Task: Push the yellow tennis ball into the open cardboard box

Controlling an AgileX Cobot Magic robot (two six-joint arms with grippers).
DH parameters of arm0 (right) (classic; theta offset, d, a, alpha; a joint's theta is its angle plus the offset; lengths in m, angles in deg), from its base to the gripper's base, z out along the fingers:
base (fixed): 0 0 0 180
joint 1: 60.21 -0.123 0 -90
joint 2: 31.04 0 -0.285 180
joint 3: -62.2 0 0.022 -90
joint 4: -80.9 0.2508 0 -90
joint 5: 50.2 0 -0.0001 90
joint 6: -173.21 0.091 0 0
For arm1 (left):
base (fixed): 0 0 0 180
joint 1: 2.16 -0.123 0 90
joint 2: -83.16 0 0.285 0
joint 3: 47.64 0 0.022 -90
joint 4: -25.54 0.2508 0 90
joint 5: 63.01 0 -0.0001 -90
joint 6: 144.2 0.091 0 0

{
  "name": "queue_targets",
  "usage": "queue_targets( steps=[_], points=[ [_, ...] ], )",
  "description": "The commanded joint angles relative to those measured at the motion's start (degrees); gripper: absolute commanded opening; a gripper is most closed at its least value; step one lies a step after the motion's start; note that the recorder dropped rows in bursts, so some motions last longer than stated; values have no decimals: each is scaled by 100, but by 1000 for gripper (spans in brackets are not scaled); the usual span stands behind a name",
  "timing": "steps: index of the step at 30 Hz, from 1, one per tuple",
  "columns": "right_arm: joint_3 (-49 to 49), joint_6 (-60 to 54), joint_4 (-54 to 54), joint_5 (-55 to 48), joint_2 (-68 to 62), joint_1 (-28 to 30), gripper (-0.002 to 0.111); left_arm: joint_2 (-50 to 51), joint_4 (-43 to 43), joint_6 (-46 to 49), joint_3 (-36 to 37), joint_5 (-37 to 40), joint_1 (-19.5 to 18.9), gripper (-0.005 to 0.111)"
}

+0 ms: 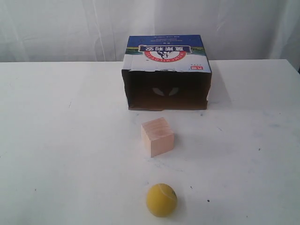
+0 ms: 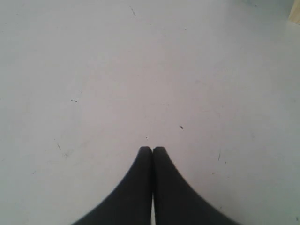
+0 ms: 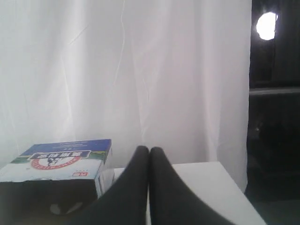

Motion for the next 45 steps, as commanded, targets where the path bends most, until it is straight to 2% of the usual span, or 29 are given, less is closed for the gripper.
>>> queue_targets(
  steps=[1, 4, 11, 19, 29, 34, 39, 43, 45],
  points=[
    [-779, 196, 619, -1572, 10, 38, 0, -29, 2, 13, 24, 100, 29, 0],
    [-1137, 206, 1369, -2330, 10, 38, 0, -29, 2, 13, 24, 100, 29, 0],
    [-1299, 98, 1676, -2892, -148, 38, 0, -29, 2, 13, 24, 100, 29, 0],
    [-1474, -1799, 3052, -3292, -1385, -102, 0, -29, 2, 13, 24, 100, 29, 0],
    [-2025, -3079, 3126, -4183, -3252, -858, 0, -29, 2, 13, 24, 100, 29, 0],
    [-2061, -3522, 3323, -3776, -4535, -1913, 0, -29, 2, 13, 24, 100, 29, 0],
    [-2131, -3535, 3287, -2742, -5770, -3491, 0, -29, 2, 13, 24, 100, 29, 0],
    [-2131, -3518, 3287, -2182, -6580, -4261, 0, -29, 2, 13, 24, 100, 29, 0],
    [-2131, -3518, 3287, -1944, -6853, -4443, 0, -29, 2, 13, 24, 100, 29, 0]
  ],
)
